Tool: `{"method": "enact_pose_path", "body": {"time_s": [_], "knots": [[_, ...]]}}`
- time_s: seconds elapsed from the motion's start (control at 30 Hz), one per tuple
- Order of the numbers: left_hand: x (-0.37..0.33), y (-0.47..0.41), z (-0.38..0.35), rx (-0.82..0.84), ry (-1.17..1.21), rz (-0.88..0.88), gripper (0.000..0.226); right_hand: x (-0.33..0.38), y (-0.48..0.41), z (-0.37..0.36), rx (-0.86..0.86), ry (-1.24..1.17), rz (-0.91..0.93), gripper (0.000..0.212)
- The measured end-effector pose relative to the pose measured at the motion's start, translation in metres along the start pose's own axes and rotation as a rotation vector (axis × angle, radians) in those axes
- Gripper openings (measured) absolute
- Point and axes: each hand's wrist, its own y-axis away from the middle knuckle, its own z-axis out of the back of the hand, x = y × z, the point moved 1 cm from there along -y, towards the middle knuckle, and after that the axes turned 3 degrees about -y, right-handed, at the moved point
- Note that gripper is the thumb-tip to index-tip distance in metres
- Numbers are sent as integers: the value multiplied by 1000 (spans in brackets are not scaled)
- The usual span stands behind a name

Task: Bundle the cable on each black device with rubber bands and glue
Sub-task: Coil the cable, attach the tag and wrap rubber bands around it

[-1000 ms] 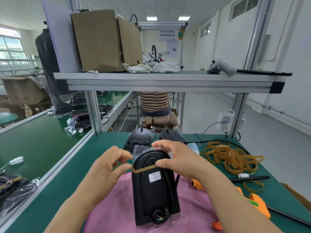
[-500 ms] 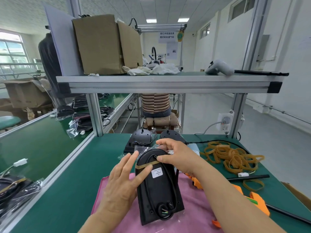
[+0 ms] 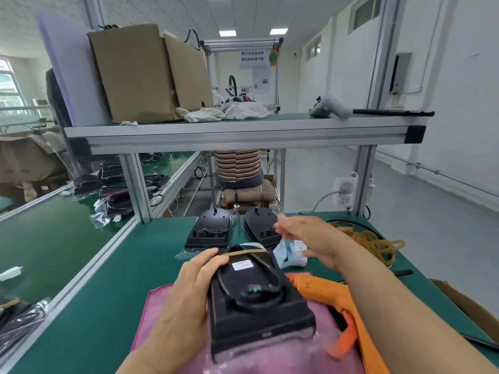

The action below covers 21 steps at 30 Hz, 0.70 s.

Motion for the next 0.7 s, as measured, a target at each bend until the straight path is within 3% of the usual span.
{"method": "enact_pose_path", "body": {"time_s": [0.1,0.23,0.33,0.4,0.57,0.63,0.7], "knots": [[3,-1,1,133,100,104,60,-21,-5,27,-182,295,-67,41],[6,-5,-6,326,374,401,29,-51,-11,64,-112,798,-328,29],[8,-2,-9,390,643,640,35,-69,-11,88,-131,1147,-427,28],[11,0,-9,420,723,759,40,-84,-10,99,-163,1189,-504,33],[23,8,-16,427,1061,1007,26,-113,-5,96,-138,1210,-607,33],[27,11,-19,459,1046,1088,24,-118,-4,96,-151,1201,-622,40],[31,13,-21,508,973,1129,28,-119,-3,96,-132,1216,-617,27]]}}
